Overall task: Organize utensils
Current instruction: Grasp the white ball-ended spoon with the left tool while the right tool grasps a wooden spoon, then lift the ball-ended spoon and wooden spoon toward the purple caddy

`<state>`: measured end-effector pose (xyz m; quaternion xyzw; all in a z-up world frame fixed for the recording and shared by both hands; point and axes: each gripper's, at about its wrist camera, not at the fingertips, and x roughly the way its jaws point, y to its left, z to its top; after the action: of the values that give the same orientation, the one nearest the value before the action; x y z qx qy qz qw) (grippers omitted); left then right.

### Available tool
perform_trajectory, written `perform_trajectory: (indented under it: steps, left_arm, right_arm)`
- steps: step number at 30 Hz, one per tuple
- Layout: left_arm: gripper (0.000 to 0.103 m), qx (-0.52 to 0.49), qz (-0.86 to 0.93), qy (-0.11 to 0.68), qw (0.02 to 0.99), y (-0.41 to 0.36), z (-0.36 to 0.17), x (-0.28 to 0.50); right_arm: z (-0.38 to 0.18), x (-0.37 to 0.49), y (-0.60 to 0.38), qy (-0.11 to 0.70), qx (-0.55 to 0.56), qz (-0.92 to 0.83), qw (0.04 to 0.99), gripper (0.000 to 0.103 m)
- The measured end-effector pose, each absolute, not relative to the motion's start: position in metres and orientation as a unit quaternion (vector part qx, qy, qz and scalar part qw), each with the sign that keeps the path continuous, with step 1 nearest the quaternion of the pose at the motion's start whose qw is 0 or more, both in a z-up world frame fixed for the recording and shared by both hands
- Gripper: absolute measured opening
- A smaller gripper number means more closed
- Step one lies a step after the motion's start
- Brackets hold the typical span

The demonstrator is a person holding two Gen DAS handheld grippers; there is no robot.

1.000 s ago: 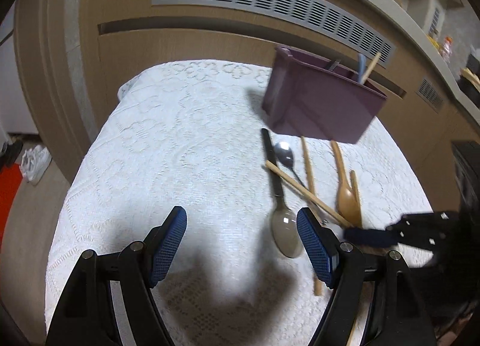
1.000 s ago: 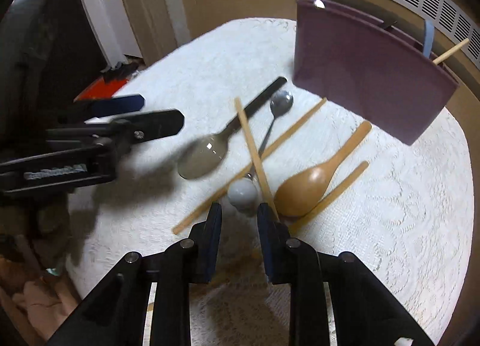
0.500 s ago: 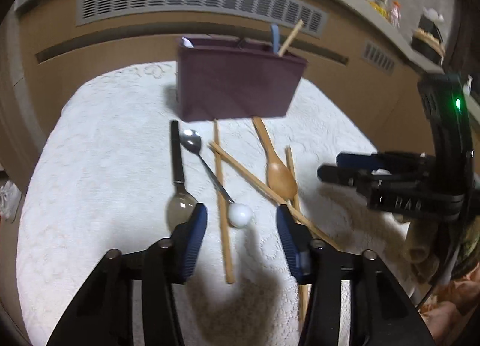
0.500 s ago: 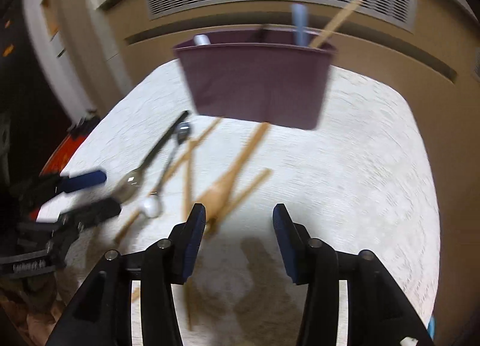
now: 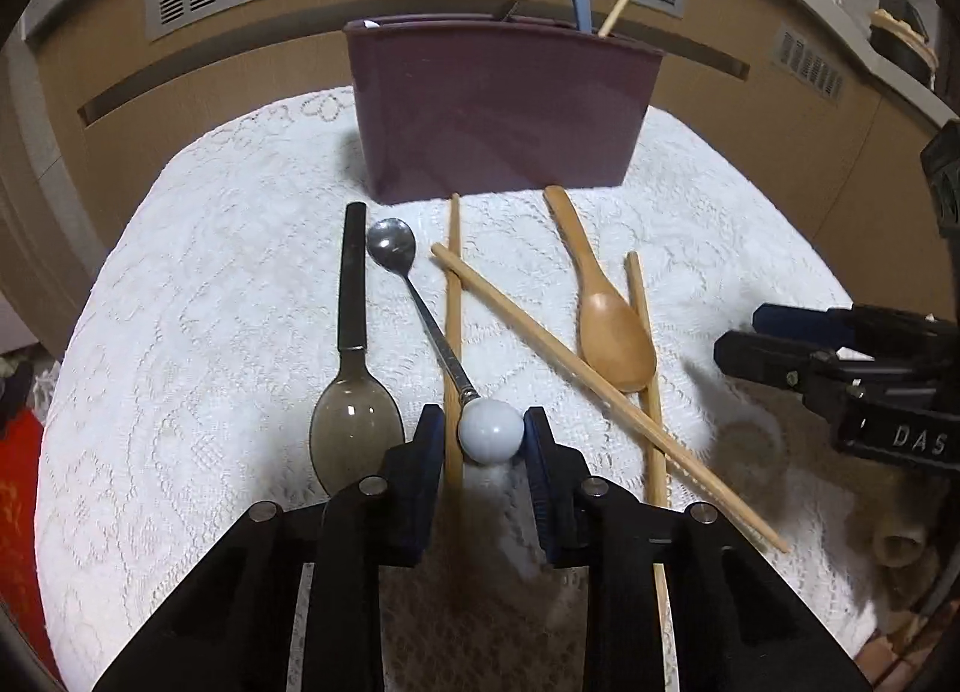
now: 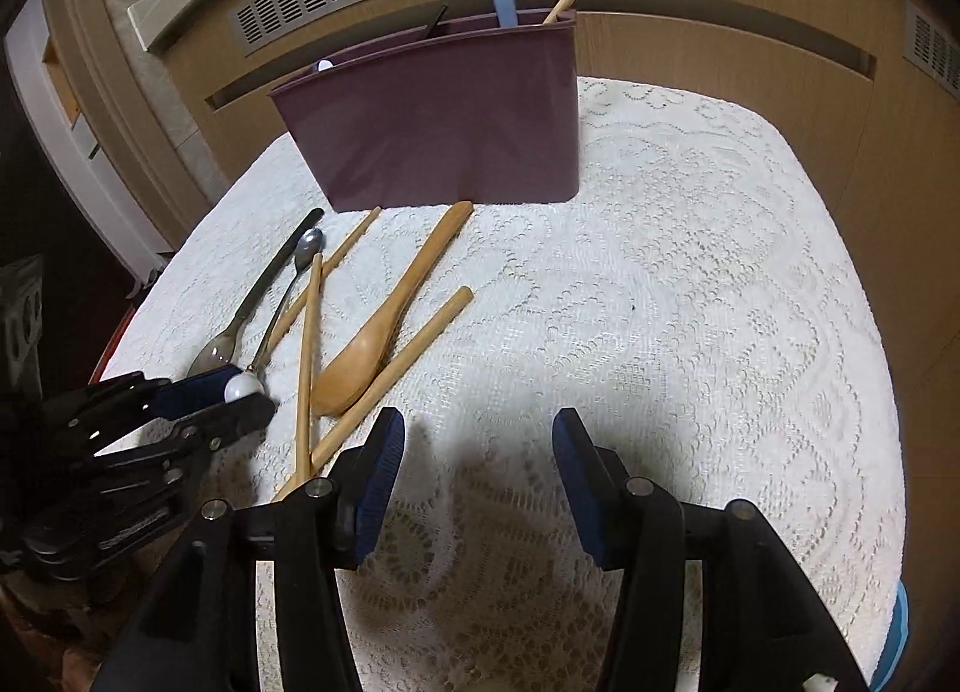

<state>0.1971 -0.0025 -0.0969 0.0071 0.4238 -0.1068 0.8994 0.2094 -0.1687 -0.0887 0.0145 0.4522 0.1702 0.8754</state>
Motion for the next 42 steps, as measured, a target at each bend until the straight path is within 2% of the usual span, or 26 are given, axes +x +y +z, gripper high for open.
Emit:
perform_trajectory:
  steps: [10,14,17,23,24,25,26,28,42]
  left_arm:
    - [0.022,-0.041,-0.115,0.353,0.928,0.039,-0.049,0.173]
    - [0.022,-0.064,-0.121,0.349,0.927,0.050,-0.044,0.171]
    - [0.022,-0.073,-0.124,0.347,0.927,0.054,-0.046,0.169]
    - [0.022,-0.087,-0.128,0.351,0.923,0.063,-0.049,0.167]
    - [0.022,-0.089,-0.127,0.350,0.924,0.065,-0.048,0.166]
    - [0.022,-0.089,-0.125,0.349,0.925,0.065,-0.047,0.166]
    - [0.022,-0.088,-0.124,0.347,0.925,0.065,-0.046,0.165]
    - [0.022,-0.088,-0.123,0.343,0.927,0.065,-0.044,0.164]
    - [0.022,-0.050,-0.140,0.301,0.942,0.038,-0.008,0.138]
  right_arm:
    - [-0.079,0.221,-0.123,0.421,-0.082,0.209,0.879,0.049]
    - [-0.081,0.245,-0.113,0.431,-0.068,0.207,0.876,0.049]
    - [-0.083,0.270,-0.105,0.443,-0.058,0.183,0.876,0.043]
    - [-0.096,0.302,-0.086,0.459,-0.064,0.128,0.877,0.039]
    - [-0.096,0.301,-0.083,0.459,-0.071,0.134,0.875,0.033]
    - [-0.095,0.299,-0.081,0.459,-0.076,0.143,0.873,0.022]
    - [-0.094,0.297,-0.081,0.463,-0.074,0.154,0.870,0.016]
    - [-0.091,0.291,-0.084,0.466,-0.070,0.168,0.866,0.011]
    - [-0.024,0.211,-0.151,0.397,-0.005,0.208,0.894,0.010]
